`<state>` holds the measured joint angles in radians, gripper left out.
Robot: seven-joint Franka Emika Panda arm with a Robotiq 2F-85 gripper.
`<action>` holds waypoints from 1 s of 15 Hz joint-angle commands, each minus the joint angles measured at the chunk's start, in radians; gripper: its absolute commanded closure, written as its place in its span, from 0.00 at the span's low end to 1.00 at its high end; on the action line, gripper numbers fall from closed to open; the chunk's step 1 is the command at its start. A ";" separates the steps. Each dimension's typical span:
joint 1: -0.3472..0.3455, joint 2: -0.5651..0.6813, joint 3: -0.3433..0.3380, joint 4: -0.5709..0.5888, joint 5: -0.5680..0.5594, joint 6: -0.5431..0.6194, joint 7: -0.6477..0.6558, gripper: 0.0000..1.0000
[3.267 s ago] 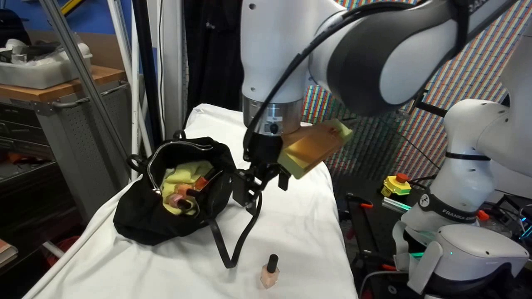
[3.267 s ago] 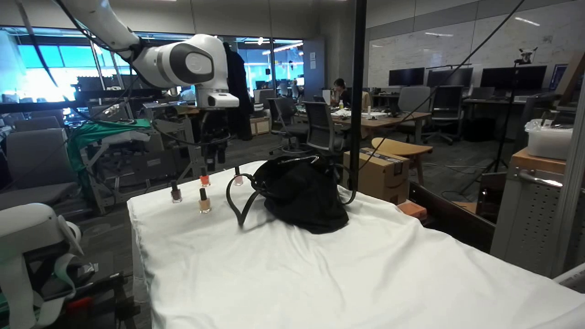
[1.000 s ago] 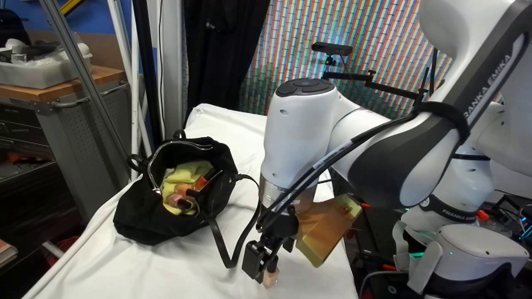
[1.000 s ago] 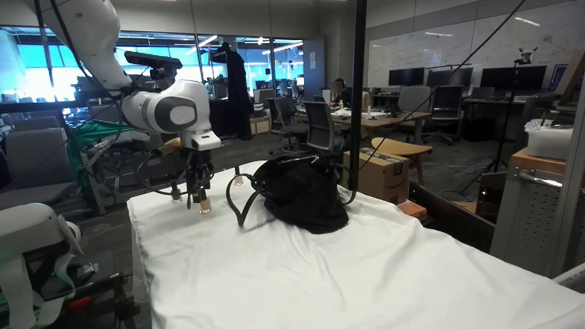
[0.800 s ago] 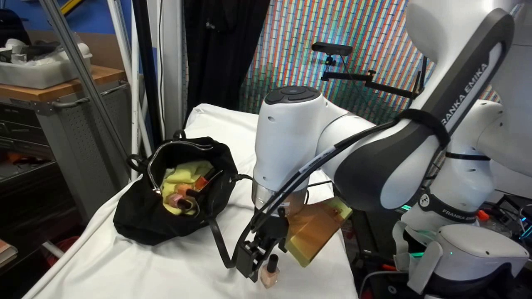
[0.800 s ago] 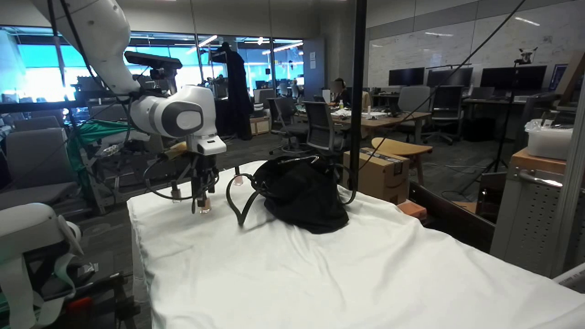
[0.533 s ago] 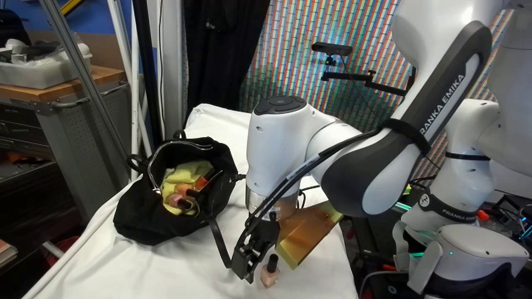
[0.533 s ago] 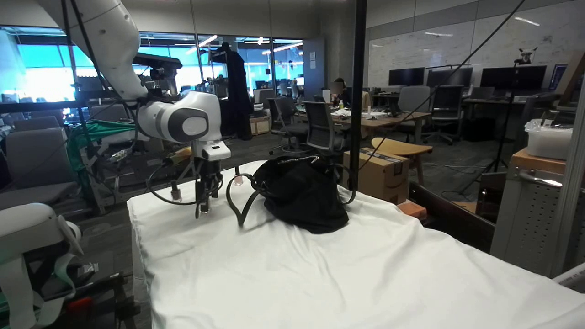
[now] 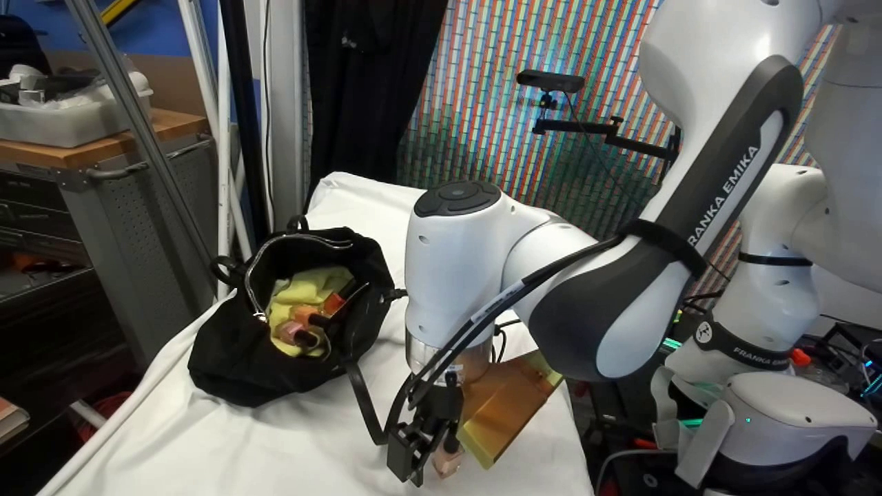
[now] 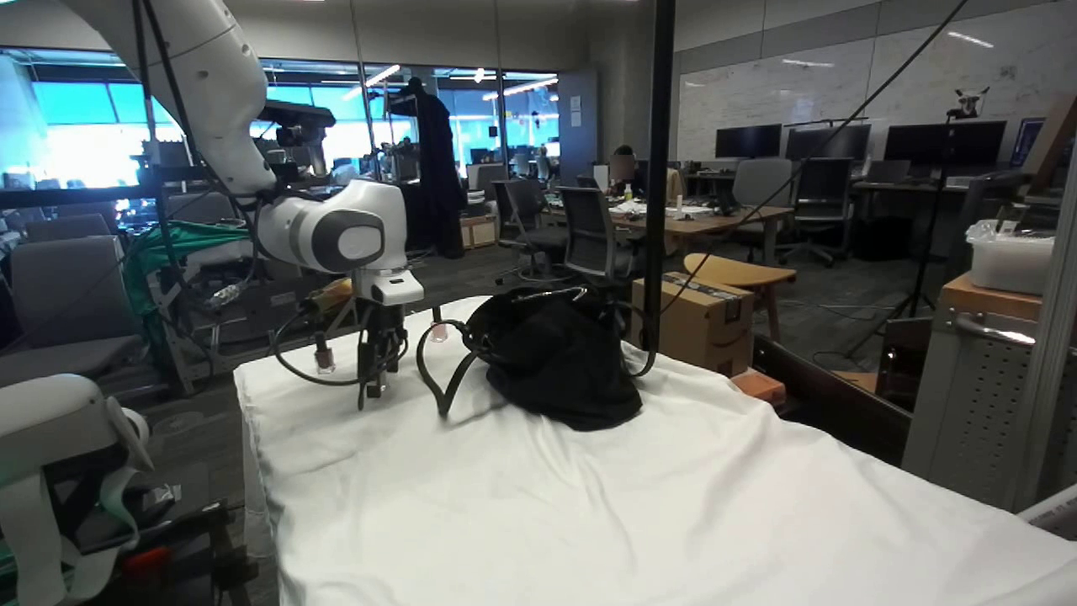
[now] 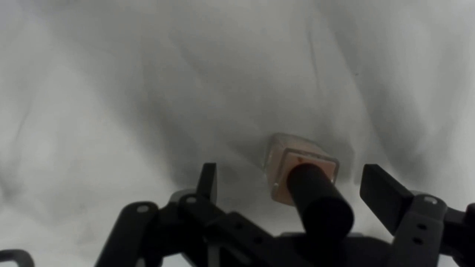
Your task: Pick up the nail polish bottles and place them in the black bag
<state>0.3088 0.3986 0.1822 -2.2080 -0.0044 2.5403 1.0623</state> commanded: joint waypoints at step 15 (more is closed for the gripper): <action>0.115 -0.089 -0.079 -0.052 -0.143 0.019 0.172 0.00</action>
<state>0.3983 0.3499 0.1180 -2.2216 -0.1127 2.5405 1.1779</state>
